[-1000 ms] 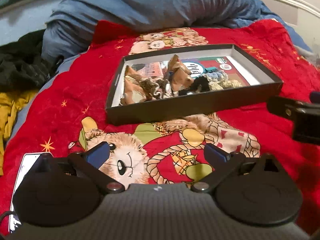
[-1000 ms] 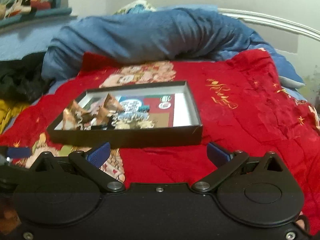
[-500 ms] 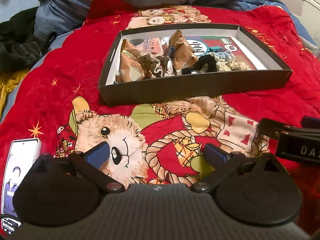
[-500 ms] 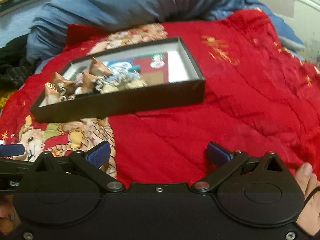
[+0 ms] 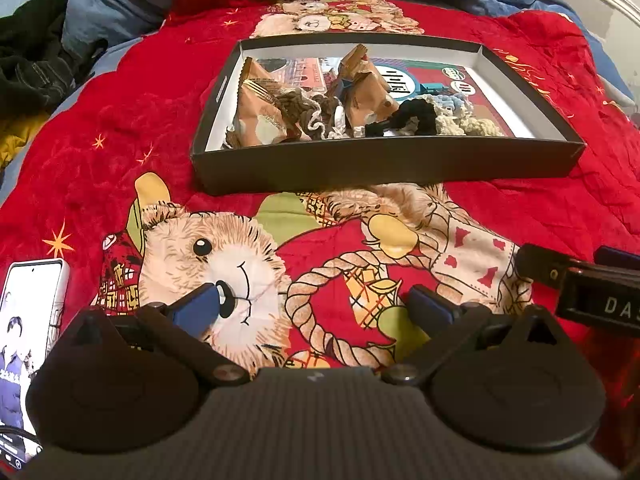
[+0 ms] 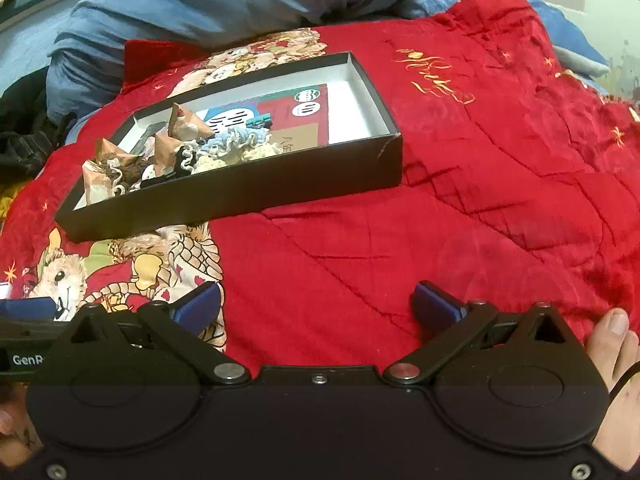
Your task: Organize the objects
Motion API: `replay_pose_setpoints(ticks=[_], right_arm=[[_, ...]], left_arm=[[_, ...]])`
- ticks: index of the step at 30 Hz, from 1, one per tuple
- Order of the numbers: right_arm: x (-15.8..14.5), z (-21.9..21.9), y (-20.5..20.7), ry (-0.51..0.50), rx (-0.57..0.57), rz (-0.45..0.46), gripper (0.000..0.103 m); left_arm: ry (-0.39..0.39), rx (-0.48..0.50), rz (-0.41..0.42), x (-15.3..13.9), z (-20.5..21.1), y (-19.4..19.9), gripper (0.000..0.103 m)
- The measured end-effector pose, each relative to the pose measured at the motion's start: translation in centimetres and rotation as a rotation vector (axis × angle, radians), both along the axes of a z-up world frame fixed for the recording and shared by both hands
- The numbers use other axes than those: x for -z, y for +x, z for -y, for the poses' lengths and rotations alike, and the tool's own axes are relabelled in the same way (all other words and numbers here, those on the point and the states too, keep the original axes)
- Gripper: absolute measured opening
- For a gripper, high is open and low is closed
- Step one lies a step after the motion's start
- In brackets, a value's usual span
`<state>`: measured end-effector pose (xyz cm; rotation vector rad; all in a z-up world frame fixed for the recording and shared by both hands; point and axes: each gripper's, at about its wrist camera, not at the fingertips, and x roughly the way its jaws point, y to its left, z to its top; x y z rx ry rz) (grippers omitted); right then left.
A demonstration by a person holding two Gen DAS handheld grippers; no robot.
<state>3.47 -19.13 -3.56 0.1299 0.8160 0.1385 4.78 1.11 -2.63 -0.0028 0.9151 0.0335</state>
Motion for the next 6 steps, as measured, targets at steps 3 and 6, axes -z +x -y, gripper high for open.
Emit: replay_pose_setpoints(ticks=[3, 6], right_arm=[[0.14, -0.13, -0.04, -0.009, 0.0, 0.002, 0.103], [0.37, -0.56, -0.09, -0.038, -0.006, 0.006, 0.103]], left_arm=[[-0.003, -0.001, -0.005, 0.12, 0.02, 0.13, 0.103], [-0.008, -0.004, -0.008, 0.22, -0.12, 0.15, 0.103]])
